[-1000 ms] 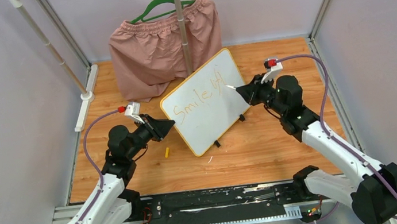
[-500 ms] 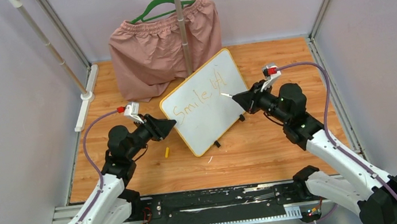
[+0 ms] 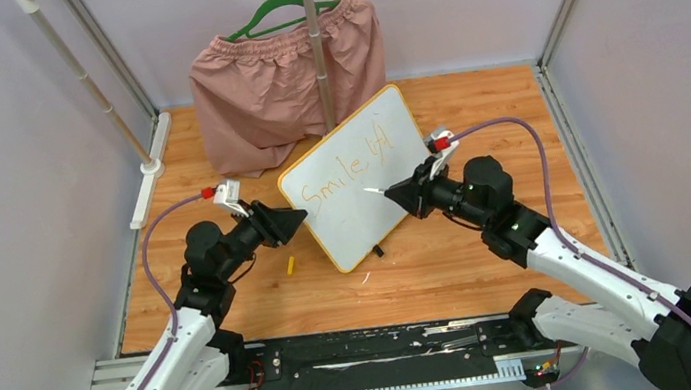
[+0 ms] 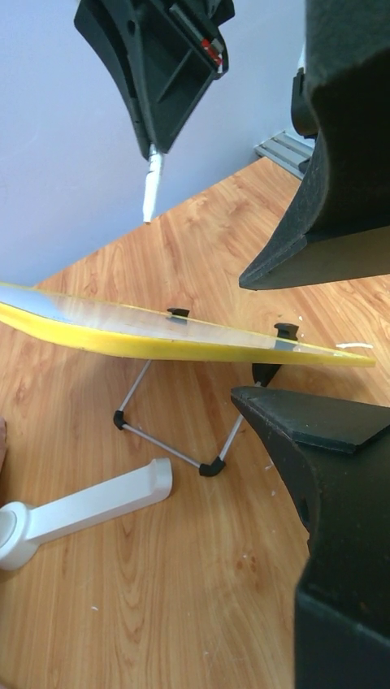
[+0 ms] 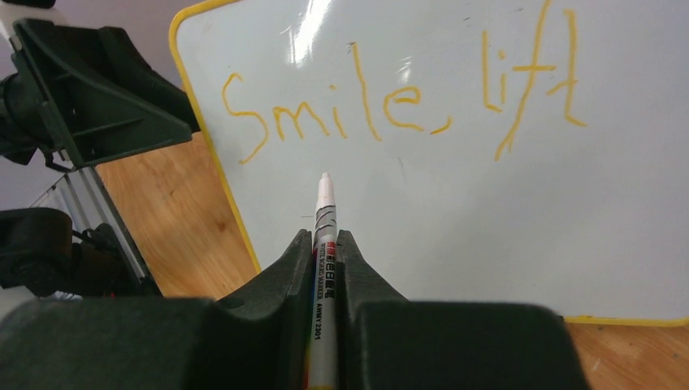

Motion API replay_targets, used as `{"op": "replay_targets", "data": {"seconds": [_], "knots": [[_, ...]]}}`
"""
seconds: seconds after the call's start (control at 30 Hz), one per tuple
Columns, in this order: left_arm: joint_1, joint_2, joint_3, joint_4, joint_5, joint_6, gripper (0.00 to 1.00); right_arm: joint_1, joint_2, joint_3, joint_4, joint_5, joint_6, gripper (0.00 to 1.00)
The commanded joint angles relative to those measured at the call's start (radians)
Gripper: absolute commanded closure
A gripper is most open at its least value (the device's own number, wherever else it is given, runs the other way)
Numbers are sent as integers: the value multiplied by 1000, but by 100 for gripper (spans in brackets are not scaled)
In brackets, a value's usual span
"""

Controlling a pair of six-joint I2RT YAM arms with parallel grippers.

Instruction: Write a sentence on the whiteboard

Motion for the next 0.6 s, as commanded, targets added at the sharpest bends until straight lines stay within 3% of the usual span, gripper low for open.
{"op": "replay_targets", "data": {"seconds": [0.0, 0.23, 0.57], "knots": [[2, -14, -13, 2, 11, 4, 47, 91, 24, 26, 13, 74, -67, 100], [2, -15, -23, 2, 13, 0, 46, 181, 85, -1, 73, 157, -94, 100], [2, -23, -22, 2, -1, -6, 46, 183, 53, -61, 144, 234, -115, 100]]}}
